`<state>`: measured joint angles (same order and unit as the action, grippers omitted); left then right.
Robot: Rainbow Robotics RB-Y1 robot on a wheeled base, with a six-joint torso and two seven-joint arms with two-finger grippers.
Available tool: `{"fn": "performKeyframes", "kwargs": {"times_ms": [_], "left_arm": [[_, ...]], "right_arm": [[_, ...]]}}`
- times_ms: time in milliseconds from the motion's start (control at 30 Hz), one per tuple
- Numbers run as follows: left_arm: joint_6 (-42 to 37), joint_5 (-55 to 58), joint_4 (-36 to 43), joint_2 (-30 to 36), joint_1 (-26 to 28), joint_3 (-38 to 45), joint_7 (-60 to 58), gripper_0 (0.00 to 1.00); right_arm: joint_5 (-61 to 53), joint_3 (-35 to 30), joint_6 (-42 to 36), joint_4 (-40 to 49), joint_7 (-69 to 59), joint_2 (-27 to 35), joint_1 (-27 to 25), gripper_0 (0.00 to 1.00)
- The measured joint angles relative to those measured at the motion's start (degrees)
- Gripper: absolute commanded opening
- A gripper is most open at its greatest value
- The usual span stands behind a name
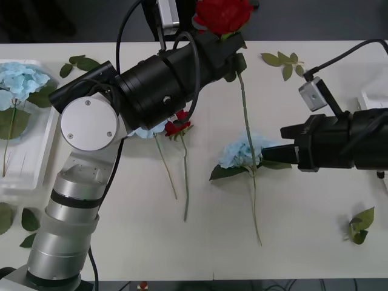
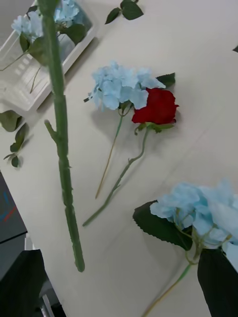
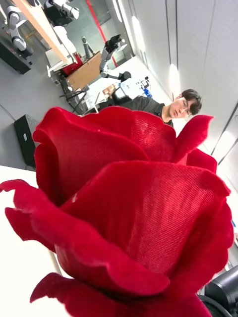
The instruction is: Place the red flowers into the right box and the blue flowers into the left box. If a person shows an open palm, hand one flower to the person first, then continue sorting.
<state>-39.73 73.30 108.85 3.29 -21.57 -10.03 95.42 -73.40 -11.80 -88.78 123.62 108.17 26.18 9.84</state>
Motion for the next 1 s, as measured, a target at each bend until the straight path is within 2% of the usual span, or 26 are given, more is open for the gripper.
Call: {"fn": "performKeyframes", "kwargs": {"times_ms": [333,433,467,533,567,667,733,1000], "left_arm": [[0.00,0.00,0.00,0.00,0.00,0.00,0.00,0.00],[0.00,0.00,0.00,0.00,0.00,0.00,0.00,0.00],[0.00,0.00,0.00,0.00,0.00,0.00,0.00,0.00],[0.00,0.00,0.00,0.00,0.00,0.00,0.00,0.00],[0.00,0.00,0.00,0.00,0.00,0.00,0.00,0.00],[0.00,0.00,0.00,0.00,0.00,0.00,0.00,0.00],[0.00,0.00,0.00,0.00,0.00,0.00,0.00,0.00],[0.00,0.00,0.00,0.00,0.00,0.00,0.00,0.00]], "right_arm": [[0.00,7.09,5.83,-1.79,-1.51,0.00,1.63,0.83],[0.00,8.64,6.85,-1.79,-4.19,0.00,1.64,0.71],[0.01,8.92,6.86,-1.79,-4.83,0.00,1.64,0.64],[0.01,9.22,6.86,-1.79,-5.06,0.00,1.64,0.43],[0.01,9.20,6.86,-1.79,-5.06,0.00,1.64,0.18],[0.01,9.15,6.86,-1.79,-5.07,0.00,1.64,0.03],[0.01,9.15,6.86,-1.79,-5.07,0.00,1.64,0.00],[-0.02,9.08,6.87,-1.79,-5.45,0.00,1.64,0.00]]}}
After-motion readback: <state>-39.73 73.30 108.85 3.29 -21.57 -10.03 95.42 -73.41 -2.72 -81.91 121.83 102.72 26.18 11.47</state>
